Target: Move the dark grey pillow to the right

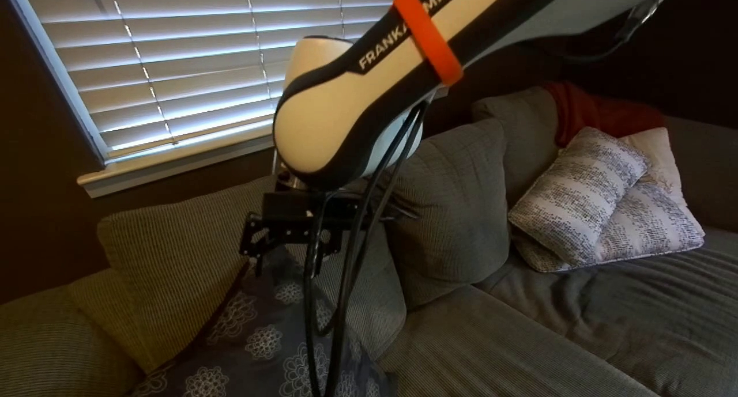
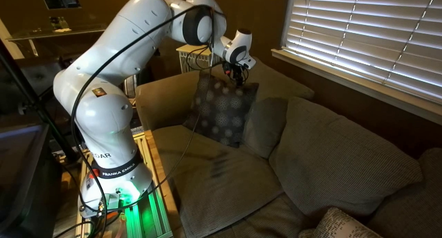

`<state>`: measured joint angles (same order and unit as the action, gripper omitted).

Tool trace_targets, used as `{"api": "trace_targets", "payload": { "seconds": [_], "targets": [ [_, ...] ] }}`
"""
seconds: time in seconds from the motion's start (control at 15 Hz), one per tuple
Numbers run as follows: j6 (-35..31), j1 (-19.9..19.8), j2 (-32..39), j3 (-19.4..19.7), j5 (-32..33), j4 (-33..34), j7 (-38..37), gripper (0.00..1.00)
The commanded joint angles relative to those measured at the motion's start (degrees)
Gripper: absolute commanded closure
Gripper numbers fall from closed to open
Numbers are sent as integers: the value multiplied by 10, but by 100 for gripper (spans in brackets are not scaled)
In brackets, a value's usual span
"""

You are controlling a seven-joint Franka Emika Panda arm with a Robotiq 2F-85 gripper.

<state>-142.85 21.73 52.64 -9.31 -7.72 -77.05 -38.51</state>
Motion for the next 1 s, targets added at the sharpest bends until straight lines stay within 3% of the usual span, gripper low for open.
{"api": "trace_targets", "payload": {
  "seconds": [0.0,0.4,0.87,0.93],
  "targets": [
    [26,17,102,-16,2,138,20,0],
    [52,57,209,6,13,278,-5,0],
    [40,105,287,75,17,395,-119,0],
    [41,109,293,84,19,404,-130,25]
  ]
}}
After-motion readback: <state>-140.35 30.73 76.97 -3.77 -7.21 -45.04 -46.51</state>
